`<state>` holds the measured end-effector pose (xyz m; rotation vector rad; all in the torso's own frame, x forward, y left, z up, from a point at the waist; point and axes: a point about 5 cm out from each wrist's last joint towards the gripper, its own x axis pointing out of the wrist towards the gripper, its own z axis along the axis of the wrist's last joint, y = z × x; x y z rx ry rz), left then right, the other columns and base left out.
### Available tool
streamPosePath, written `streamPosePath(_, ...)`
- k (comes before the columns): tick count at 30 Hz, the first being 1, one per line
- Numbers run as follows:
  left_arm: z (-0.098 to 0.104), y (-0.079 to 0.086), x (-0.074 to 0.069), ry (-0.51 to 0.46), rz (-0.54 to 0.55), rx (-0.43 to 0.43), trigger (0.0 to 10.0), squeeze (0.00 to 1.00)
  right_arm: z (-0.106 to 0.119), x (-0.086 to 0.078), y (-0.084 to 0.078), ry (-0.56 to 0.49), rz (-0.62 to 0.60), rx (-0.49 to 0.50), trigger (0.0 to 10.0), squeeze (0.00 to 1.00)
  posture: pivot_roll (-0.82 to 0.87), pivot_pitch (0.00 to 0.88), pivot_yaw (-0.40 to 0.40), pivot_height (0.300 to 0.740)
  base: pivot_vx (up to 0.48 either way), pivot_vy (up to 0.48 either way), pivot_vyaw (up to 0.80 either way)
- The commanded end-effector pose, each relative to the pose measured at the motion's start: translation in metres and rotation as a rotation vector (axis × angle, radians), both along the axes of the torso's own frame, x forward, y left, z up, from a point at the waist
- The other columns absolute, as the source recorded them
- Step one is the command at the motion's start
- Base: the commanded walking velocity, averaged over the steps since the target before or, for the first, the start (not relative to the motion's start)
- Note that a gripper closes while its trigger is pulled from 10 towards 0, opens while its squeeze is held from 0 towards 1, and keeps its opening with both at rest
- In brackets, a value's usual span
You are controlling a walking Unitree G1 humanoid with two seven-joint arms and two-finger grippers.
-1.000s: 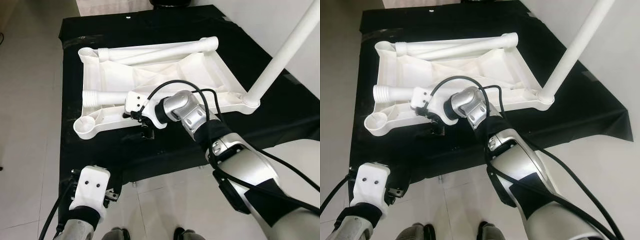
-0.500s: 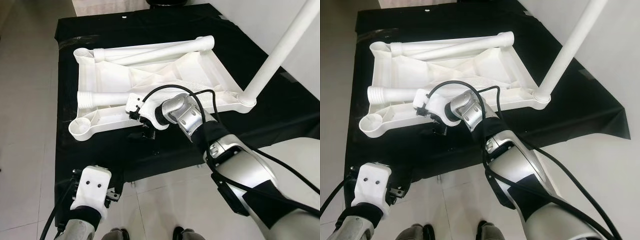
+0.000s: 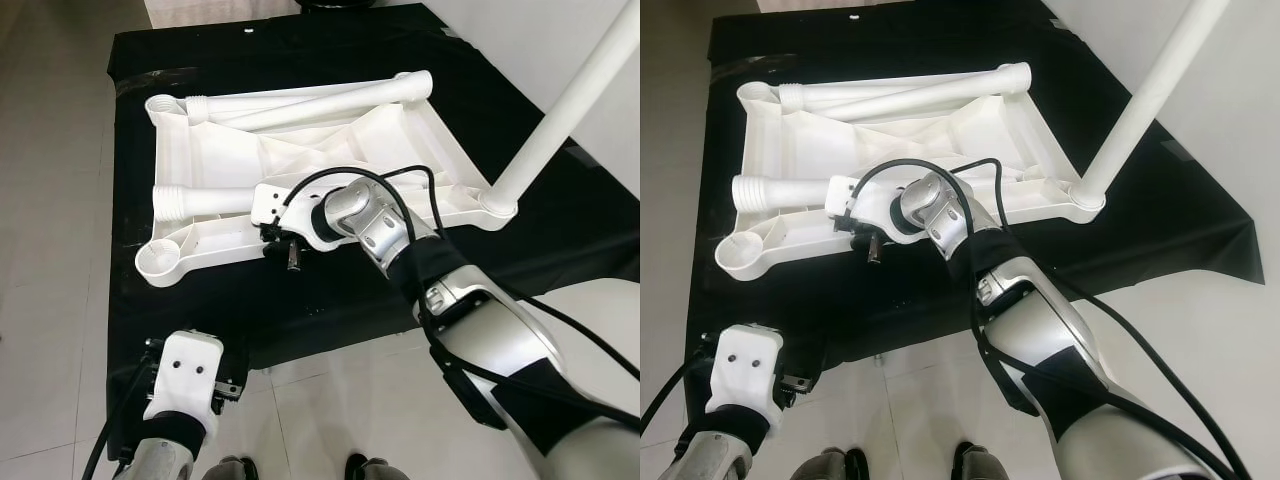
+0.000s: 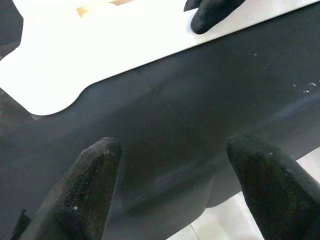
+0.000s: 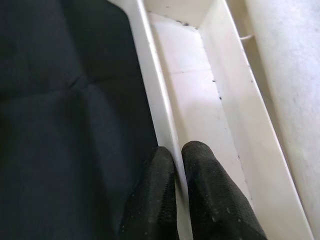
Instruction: Building children table
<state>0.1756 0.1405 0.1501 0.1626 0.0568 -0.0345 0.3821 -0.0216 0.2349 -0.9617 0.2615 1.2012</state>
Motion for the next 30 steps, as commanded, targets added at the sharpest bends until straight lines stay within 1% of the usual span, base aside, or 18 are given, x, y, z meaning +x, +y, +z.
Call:
streamPosePath(1, -0.003, 0.0, -0.002, 0.025, 0.011, 0.001, 10.0, 0.0, -0.012, 0.001, -0.012, 0.028, -0.003, -0.055, 0.0, 0.0, 0.05, 0.231, -0.087, 0.74, 0.0, 0.0, 0.0)
streamPosePath(3, -0.003, 0.0, -0.002, 0.025, 0.012, 0.0, 10.0, 0.0, -0.008, 0.004, -0.022, 0.014, -0.008, -0.078, 0.0, 0.0, 0.05, 0.231, -0.087, 0.74, 0.0, 0.0, 0.0)
streamPosePath(6, -0.003, 0.0, -0.002, 0.025, 0.012, 0.0, 10.0, 0.0, -0.006, 0.005, -0.027, 0.004, -0.017, -0.088, 0.0, 0.0, 0.05, 0.231, -0.087, 0.74, 0.0, 0.0, 0.0)
streamPosePath(7, -0.003, 0.001, -0.002, 0.025, 0.014, 0.0, 10.0, 0.0, -0.002, 0.008, -0.04, -0.01, -0.029, -0.121, 0.0, 0.0, 0.05, 0.234, -0.088, 0.74, 0.0, 0.0, 0.0)
streamPosePath(8, -0.003, 0.001, -0.003, 0.026, 0.015, 0.0, 10.0, 0.0, 0.001, 0.01, -0.05, -0.019, -0.038, -0.145, 0.0, 0.0, 0.05, 0.234, -0.088, 0.74, 0.0, 0.0, 0.0)
streamPosePath(9, -0.003, 0.001, -0.003, 0.026, 0.015, 0.0, 10.0, 0.0, 0.001, 0.01, -0.05, -0.019, -0.038, -0.145, 0.0, 0.0, 0.05, 0.234, -0.088, 0.74, 0.0, 0.0, 0.0)
streamPosePath(10, -0.003, 0.001, -0.003, 0.026, 0.016, 0.0, 10.0, 0.0, 0.003, 0.011, -0.057, -0.025, -0.042, -0.161, 0.0, 0.0, 0.05, 0.234, -0.088, 0.74, 0.0, 0.0, 0.0)
streamPosePath(11, -0.003, 0.001, -0.003, 0.026, 0.017, 0.0, 10.0, 0.0, 0.006, 0.013, -0.068, -0.037, -0.059, -0.189, 0.0, 0.0, 0.05, 0.236, -0.083, 0.74, 0.0, 0.0, 0.0)
streamPosePath(12, -0.003, 0.001, -0.003, 0.026, 0.017, 0.0, 10.0, 0.0, 0.006, 0.013, -0.068, -0.037, -0.059, -0.189, 0.0, 0.0, 0.05, 0.236, -0.083, 0.74, 0.0, 0.0, 0.0)
streamPosePath(14, -0.004, 0.002, -0.002, 0.027, 0.017, 0.002, 10.0, 0.0, 0.011, 0.017, -0.084, -0.058, -0.1, -0.216, 0.0, 0.0, 0.06, 0.237, -0.077, 0.74, 0.0, 0.0, 0.0)
streamPosePath(15, -0.004, 0.003, -0.002, 0.028, 0.017, 0.003, 10.0, 0.0, 0.013, 0.018, -0.089, -0.065, -0.117, -0.222, 0.0, 0.0, 0.06, 0.237, -0.075, 0.74, 0.0, 0.0, 0.0)
streamPosePath(16, -0.004, 0.003, -0.002, 0.028, 0.017, 0.003, 10.0, 0.0, 0.013, 0.018, -0.089, -0.065, -0.117, -0.222, 0.0, 0.0, 0.06, 0.237, -0.075, 0.74, 0.0, 0.0, 0.0)
streamPosePath(17, -0.004, 0.003, -0.002, 0.029, 0.015, 0.006, 10.0, 0.0, 0.016, 0.02, -0.097, -0.08, -0.148, -0.227, 0.0, 0.0, 0.06, 0.236, -0.073, 0.74, 0.0, 0.0, 0.0)
streamPosePath(22, -0.004, 0.003, -0.002, 0.03, 0.015, 0.01, 10.0, 0.0, 0.016, 0.023, -0.106, -0.107, -0.196, -0.242, 0.0, 0.0, 0.06, 0.235, -0.072, 0.74, 0.0, 0.0, 0.0)
streamPosePath(24, -0.003, 0.004, -0.002, 0.029, 0.016, 0.012, 10.0, 0.0, 0.017, 0.025, -0.113, -0.137, -0.229, -0.268, 0.0, 0.0, 0.07, 0.235, -0.071, 0.74, 0.0, 0.0, 0.0)
streamPosePath(27, -0.003, 0.004, -0.002, 0.029, 0.016, 0.013, 10.0, 0.0, 0.018, 0.025, -0.116, -0.138, -0.234, -0.27, 0.0, 0.0, 0.07, 0.236, -0.072, 0.74, 0.0, 0.0, 0.0)
streamPosePath(28, -0.003, 0.004, -0.002, 0.029, 0.015, 0.014, 10.0, 0.0, 0.02, 0.024, -0.121, -0.129, -0.224, -0.276, 0.0, 0.0, 0.07, 0.236, -0.072, 0.74, 0.0, 0.0, 0.0)
streamPosePath(30, -0.003, 0.004, -0.002, 0.03, 0.015, 0.014, 10.0, 0.0, 0.02, 0.024, -0.123, -0.127, -0.219, -0.282, 0.0, 0.0, 0.07, 0.236, -0.072, 0.74, 0.0, 0.0, 0.0)
